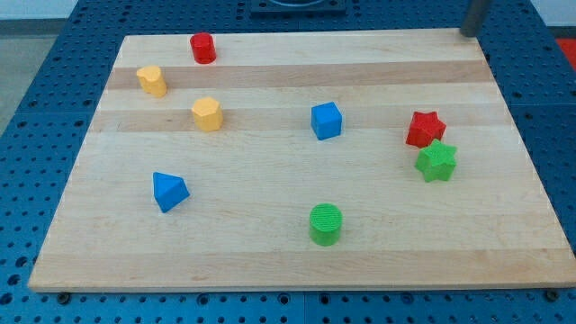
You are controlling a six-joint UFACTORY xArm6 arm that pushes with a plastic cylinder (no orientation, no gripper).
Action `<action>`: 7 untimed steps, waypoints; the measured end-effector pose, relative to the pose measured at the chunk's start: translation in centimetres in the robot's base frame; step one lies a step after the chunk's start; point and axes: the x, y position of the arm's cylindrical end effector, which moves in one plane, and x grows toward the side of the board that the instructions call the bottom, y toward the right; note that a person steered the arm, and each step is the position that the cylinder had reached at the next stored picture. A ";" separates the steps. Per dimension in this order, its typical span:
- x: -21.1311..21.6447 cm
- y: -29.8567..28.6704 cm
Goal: Move your arm to the top left of the board
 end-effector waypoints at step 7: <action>-0.9 -13.7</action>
